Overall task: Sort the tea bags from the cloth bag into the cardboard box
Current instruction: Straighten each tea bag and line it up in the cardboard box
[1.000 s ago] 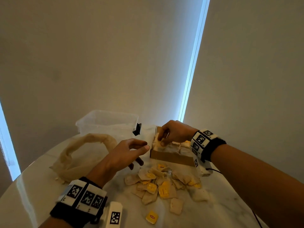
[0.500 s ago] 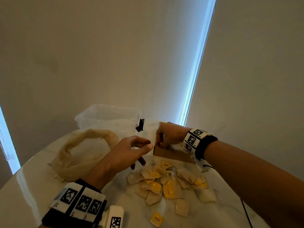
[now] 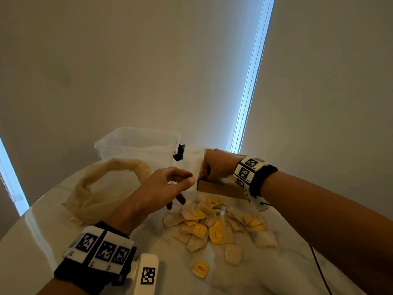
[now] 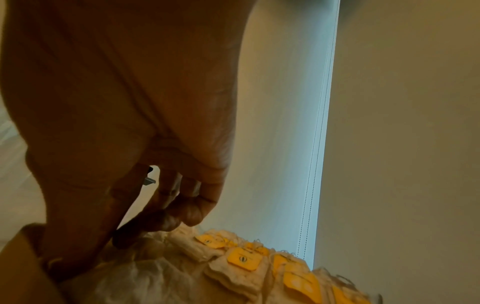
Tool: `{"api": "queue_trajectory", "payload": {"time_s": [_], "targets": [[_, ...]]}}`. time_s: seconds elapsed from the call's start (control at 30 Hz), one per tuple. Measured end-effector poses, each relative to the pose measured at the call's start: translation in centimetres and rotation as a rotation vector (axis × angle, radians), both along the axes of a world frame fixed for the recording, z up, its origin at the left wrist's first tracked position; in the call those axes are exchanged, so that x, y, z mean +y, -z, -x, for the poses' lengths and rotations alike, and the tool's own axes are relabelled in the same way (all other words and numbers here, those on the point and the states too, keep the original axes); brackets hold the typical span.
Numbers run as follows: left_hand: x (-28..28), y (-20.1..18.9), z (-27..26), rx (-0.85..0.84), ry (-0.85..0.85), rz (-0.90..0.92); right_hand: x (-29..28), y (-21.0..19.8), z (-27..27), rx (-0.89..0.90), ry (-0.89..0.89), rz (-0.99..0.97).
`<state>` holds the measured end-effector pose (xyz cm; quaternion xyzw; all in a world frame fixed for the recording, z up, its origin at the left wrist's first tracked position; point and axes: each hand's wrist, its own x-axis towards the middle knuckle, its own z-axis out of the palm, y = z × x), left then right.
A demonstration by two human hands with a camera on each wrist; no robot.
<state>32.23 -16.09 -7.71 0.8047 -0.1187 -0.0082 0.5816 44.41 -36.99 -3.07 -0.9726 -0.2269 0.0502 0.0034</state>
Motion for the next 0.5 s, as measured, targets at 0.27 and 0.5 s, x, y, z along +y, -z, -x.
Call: {"api": "queue_trajectory", "payload": {"time_s": [0.27, 0.5], "targets": [[0.2, -0.8, 0.5, -0.033, -0.001, -0.038, -0.4, -3.2, 4.0, 0.102, -0.022, -0.124], [0.5, -2.7, 1.5, -0.132, -0.155, 0.019, 2.5, 0.0, 10.7, 0.432, -0.160, 0.123]]}}
